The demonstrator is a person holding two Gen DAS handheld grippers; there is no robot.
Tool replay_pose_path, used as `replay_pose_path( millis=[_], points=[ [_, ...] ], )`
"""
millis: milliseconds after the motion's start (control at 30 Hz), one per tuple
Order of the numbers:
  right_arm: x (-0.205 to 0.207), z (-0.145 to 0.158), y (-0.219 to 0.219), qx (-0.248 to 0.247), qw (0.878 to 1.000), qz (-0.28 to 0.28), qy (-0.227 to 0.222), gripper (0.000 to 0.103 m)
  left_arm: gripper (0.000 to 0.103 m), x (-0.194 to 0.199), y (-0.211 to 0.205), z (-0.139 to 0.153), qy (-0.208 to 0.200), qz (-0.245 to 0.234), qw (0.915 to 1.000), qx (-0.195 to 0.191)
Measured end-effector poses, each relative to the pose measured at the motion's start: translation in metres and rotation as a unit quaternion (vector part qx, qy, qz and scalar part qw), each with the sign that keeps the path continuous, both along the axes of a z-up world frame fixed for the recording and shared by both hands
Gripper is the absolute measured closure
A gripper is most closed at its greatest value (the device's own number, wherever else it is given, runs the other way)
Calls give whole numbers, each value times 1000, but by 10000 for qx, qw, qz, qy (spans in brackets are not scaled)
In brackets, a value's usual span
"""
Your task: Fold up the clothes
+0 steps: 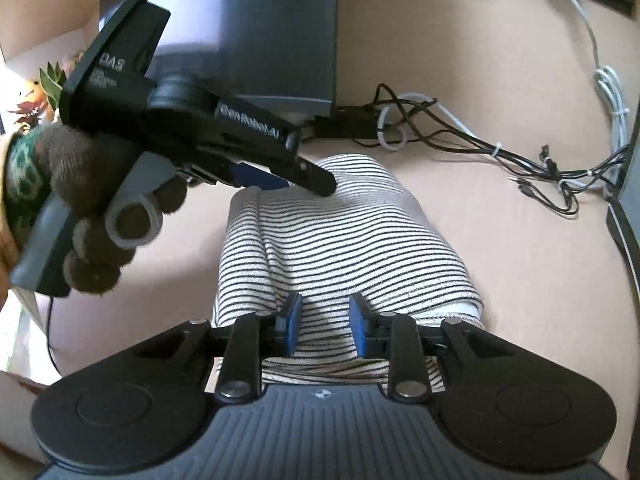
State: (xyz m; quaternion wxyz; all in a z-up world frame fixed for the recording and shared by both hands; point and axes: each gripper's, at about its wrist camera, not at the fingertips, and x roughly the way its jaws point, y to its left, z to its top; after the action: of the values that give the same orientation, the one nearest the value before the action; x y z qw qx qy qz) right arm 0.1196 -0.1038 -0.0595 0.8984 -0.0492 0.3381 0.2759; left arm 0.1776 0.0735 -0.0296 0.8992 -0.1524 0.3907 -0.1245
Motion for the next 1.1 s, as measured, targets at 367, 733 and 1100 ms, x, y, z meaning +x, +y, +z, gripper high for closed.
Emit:
replay_pose_path(
  millis=[367, 733, 1100],
  points=[
    [74, 7, -71, 712, 9938, -604, 601, 24, 37, -19, -6, 25, -63, -30, 9990, 441],
    [69, -30, -31, 1108, 9860, -662, 1057, 33, 41, -47, 12, 31, 345, 365, 9986, 189],
    [103, -36, 60, 1155, 9888, -1, 945, 37, 52, -55, 83, 8, 430, 1247, 9905, 391]
  ],
)
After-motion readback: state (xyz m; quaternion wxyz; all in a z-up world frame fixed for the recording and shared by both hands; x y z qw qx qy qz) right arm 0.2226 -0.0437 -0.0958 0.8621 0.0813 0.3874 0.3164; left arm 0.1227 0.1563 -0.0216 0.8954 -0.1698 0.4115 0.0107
